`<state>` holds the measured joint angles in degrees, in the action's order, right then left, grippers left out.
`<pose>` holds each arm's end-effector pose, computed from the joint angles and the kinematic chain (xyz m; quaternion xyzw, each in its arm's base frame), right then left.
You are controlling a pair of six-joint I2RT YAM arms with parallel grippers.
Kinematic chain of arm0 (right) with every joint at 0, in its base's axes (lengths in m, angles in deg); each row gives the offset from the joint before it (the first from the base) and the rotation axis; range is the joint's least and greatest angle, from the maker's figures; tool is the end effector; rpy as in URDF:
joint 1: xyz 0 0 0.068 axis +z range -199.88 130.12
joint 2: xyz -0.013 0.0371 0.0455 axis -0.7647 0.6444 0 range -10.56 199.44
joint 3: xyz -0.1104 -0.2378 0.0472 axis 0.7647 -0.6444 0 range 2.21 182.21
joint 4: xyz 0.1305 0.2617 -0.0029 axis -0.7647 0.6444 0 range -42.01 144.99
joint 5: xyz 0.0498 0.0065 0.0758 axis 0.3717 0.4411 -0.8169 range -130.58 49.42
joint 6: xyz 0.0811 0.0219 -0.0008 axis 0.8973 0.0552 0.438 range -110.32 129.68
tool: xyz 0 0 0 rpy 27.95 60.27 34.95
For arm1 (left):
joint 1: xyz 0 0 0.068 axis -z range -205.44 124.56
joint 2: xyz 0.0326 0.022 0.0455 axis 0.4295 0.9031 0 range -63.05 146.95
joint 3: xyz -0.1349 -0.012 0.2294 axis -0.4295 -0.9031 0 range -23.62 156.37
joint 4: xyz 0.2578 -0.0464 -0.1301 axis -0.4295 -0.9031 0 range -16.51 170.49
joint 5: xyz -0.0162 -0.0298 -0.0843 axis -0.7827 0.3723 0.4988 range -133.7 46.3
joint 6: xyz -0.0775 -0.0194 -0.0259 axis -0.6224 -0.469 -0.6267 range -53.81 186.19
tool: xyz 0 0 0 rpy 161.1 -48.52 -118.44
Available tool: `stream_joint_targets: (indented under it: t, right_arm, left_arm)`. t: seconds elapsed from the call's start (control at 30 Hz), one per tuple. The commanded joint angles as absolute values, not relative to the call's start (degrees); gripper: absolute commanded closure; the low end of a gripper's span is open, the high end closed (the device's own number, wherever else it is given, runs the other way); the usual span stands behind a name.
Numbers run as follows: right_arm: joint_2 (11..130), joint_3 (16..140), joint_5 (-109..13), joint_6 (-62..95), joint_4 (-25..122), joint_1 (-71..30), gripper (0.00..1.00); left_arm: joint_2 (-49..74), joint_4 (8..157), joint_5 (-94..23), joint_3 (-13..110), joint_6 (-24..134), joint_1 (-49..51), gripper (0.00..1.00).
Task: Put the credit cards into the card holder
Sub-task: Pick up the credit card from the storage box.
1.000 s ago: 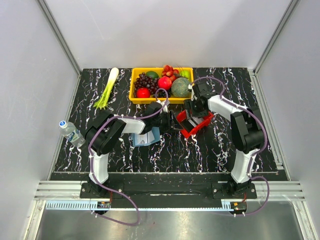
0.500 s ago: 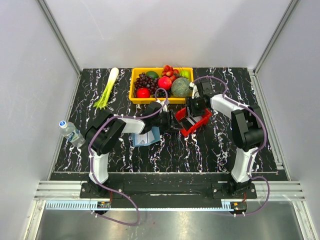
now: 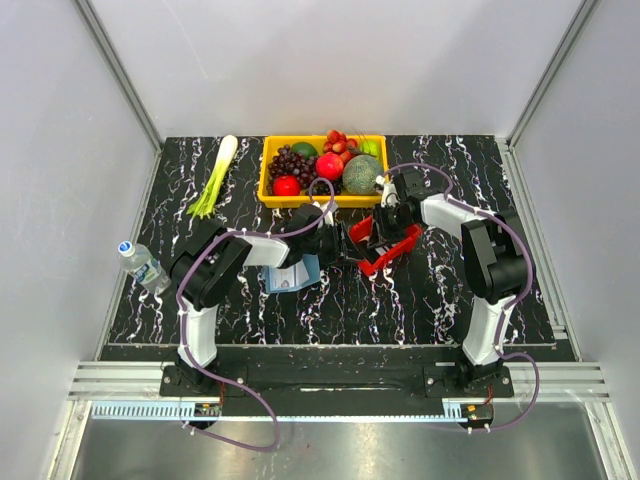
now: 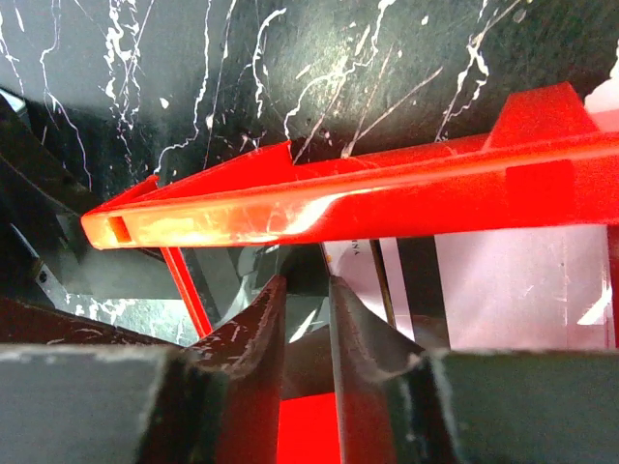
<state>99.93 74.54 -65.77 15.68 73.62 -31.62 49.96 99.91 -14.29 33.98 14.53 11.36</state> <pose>0.3965 0.1638 0.1039 -0.1507 0.9398 0.2541 0.1718 0.3303 -0.2921 0.0746 0.0028 0.8695 -0.4684 0.1570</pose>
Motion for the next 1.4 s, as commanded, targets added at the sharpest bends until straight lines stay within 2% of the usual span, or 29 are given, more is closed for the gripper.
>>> stream_joint_targets:
  t: [0.0,0.23,0.33,0.43,0.53,0.57,0.6,0.7,0.8,0.93,1.07,1.23,1.37]
  right_arm:
    - [100.5,71.8,-71.7,16.7,80.8,-30.0,0.73]
    - [98.0,72.3,-75.4,17.5,79.5,-30.1,0.83]
    - [96.8,71.9,-75.6,18.5,78.4,-30.1,0.91]
    - [95.6,71.6,-76.1,19.3,77.5,-30.2,0.92]
    - [96.2,72.0,-77.2,19.2,78.0,-30.1,0.87]
    - [96.5,72.0,-77.0,19.1,78.4,-30.1,0.79]
    - [96.7,72.2,-76.1,18.9,78.9,-30.1,0.66]
    - [96.6,72.0,-73.4,18.3,79.9,-30.1,0.58]
    - [95.6,71.9,-70.9,18.1,80.2,-30.1,0.45]
    - [93.9,72.7,-67.6,17.9,80.5,-30.1,0.39]
    - [91.1,72.9,-66.2,19.1,78.6,-30.1,0.37]
    - [88.9,73.5,-55.5,19.9,79.5,-30.2,0.32]
    - [91.5,73.8,-57.4,18.9,80.9,-30.2,0.32]
  left_arm:
    - [49.5,104.1,-14.7,34.3,14.4,11.2,0.54]
    - [49.6,104.1,-14.7,34.3,14.4,11.2,0.54]
    - [49.5,103.9,-14.7,34.2,14.6,11.2,0.54]
    - [49.4,103.8,-14.9,34.1,14.7,11.2,0.54]
    - [49.4,103.9,-15.0,34.1,14.6,11.2,0.54]
    - [48.9,104.0,-15.4,33.8,14.5,11.2,0.54]
    - [48.5,104.1,-16.0,33.2,14.7,11.2,0.54]
    - [46.3,105.3,-18.3,31.3,14.8,11.0,0.54]
    - [45.1,106.0,-19.3,30.1,14.7,10.7,0.54]
    - [42.8,110.7,-20.9,26.0,12.8,10.5,0.54]
    - [43.8,108.9,-19.6,27.8,13.5,10.4,0.53]
    - [46.0,108.3,-17.5,30.0,13.4,10.4,0.53]
    - [47.6,107.9,-16.3,31.5,13.5,10.4,0.53]
